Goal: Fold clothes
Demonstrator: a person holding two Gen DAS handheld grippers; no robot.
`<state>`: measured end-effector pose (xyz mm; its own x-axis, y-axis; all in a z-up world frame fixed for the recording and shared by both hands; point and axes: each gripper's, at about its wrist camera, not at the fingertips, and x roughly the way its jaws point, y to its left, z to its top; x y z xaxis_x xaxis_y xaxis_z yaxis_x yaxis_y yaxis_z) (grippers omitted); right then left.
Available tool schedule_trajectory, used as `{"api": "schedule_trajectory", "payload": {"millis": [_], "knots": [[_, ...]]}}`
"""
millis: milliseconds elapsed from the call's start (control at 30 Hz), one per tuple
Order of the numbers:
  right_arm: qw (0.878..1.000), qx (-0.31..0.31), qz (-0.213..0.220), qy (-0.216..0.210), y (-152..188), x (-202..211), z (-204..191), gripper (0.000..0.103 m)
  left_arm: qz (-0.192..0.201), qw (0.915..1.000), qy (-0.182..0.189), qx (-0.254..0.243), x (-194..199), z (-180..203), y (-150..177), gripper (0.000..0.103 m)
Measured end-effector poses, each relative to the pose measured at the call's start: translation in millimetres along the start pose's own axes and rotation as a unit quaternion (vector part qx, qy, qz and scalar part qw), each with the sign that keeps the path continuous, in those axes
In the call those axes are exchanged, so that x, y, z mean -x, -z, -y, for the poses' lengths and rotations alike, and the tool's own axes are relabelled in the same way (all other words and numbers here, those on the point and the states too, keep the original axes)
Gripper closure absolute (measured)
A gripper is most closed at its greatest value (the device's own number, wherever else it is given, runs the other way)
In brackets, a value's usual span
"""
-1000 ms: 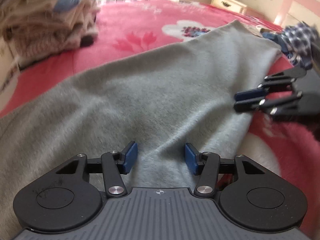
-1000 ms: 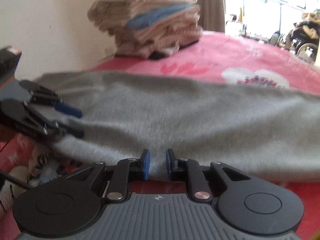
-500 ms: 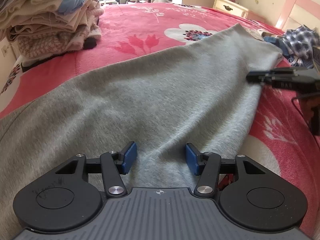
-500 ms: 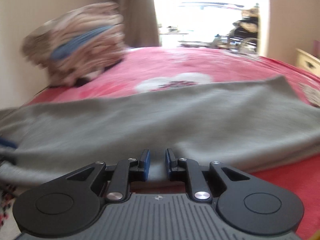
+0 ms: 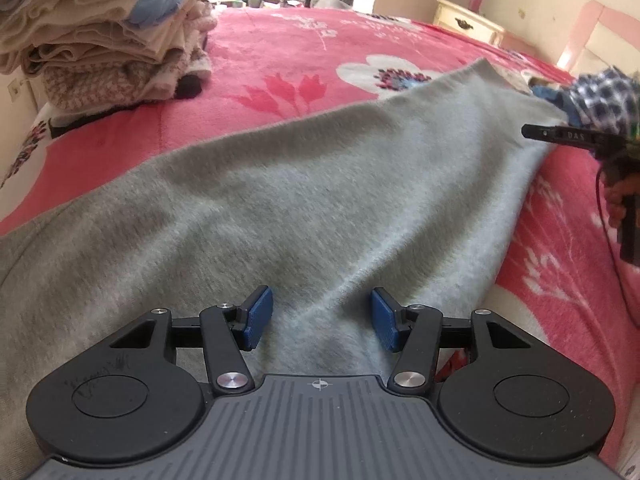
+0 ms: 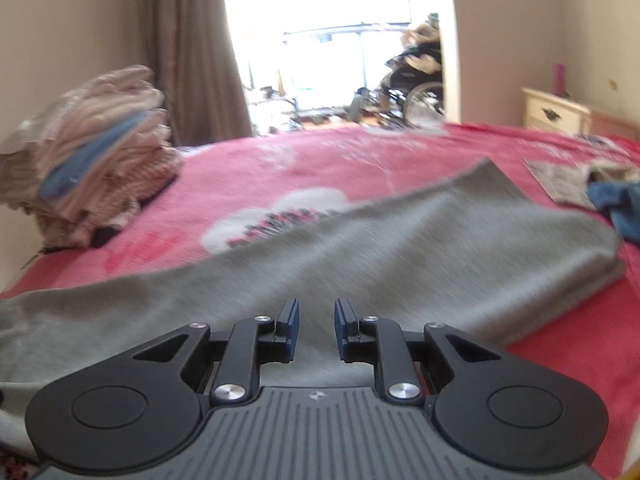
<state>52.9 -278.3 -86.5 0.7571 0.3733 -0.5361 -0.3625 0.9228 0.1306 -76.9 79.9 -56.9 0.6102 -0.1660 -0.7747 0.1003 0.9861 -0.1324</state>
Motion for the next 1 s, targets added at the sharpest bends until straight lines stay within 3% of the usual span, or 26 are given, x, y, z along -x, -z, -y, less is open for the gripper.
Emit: {"api": "schedule_trajectory", "payload": {"millis": [333,600,700,800,900,1000], "knots": [[0.993,0.078,0.01,-0.091,-21.9,6.9,-69.1,0.08,0.016,0.9973,0.004,0.072,39.3,-23.4,-0.5,0.049],[0.967,0.174,0.005,-0.184,-38.5,8.2,-135.8,0.076,0.004,0.9935,-0.007,0.114,65.9,-41.1,19.6,0.049],[0.946,0.228,0.0,-0.229,-45.5,9.0,-167.8,0.074,0.001,0.992,-0.015,0.125,75.2,-44.8,31.4,0.049],[0.915,0.287,-0.01,-0.285,-50.7,11.5,-204.3,0.073,-0.004,0.9893,-0.016,0.145,83.6,-48.8,45.7,0.049],[0.876,0.338,-0.036,-0.343,-51.7,16.1,-247.5,0.072,-0.01,0.9857,-0.027,0.166,94.9,-55.3,62.5,0.049],[0.825,0.399,-0.061,-0.396,-44.7,22.0,-292.5,0.07,-0.016,0.9806,-0.047,0.189,110.5,-65.7,80.6,0.049]]}}
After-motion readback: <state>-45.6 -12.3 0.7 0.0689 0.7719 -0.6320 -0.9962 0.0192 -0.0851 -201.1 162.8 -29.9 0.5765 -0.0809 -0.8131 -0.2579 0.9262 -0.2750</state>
